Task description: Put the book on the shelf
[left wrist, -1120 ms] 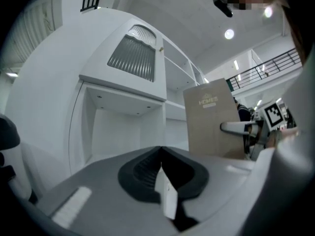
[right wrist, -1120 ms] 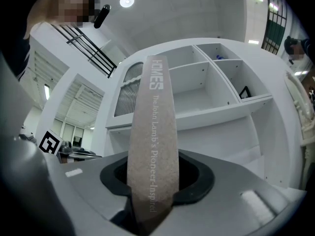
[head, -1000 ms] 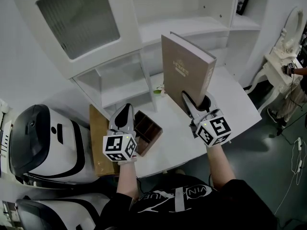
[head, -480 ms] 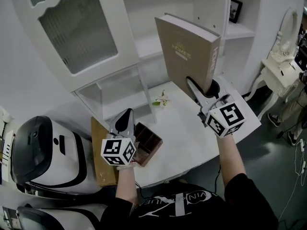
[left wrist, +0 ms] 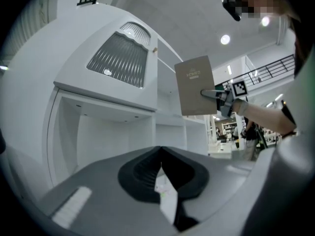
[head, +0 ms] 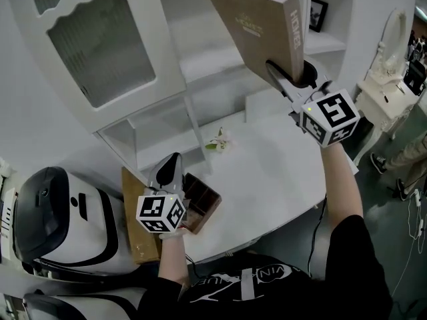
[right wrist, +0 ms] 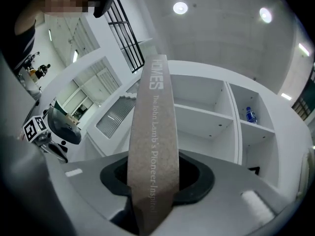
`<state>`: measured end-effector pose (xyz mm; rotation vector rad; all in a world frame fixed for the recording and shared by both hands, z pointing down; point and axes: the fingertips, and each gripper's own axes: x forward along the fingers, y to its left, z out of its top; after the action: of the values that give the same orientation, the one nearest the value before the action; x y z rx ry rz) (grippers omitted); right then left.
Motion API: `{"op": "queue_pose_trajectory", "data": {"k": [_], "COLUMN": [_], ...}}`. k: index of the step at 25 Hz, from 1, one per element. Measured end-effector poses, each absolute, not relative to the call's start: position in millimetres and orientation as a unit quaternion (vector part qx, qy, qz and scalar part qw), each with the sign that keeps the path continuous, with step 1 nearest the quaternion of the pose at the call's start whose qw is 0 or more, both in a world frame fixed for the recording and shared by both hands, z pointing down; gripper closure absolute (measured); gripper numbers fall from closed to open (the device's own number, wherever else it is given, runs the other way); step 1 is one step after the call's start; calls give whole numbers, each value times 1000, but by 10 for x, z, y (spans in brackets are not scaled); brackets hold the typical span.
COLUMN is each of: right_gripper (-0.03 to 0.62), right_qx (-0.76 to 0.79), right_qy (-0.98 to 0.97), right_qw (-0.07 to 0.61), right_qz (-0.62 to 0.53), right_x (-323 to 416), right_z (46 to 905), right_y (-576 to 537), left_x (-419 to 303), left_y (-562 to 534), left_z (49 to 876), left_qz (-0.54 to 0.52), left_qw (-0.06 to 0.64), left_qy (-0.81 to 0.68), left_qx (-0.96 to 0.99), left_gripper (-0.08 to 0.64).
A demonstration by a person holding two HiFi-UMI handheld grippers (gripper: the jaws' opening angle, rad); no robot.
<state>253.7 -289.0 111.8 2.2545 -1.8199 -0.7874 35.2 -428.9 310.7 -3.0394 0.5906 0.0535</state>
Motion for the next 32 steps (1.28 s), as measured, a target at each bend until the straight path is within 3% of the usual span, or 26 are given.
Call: {"op": "queue_pose_trajectory", "data": {"k": [15, 32], "right_gripper": [416, 416], "right_qx": [709, 588], "right_qy": [-564, -519], "right_qw": [290, 503], "right_qz": [-307, -362], "right_x": [3333, 3545], "right_z": [1134, 1490], "right_y": [-3683, -4507], "left_x": [348, 489], "left_y": [-4453, -4793], "left_z": [3145, 3137], "left_qz": [4, 11], "left_qw": [26, 30], "left_qy": [210, 242], "left_qx": [-977, -970], "left_gripper": [560, 560]}}
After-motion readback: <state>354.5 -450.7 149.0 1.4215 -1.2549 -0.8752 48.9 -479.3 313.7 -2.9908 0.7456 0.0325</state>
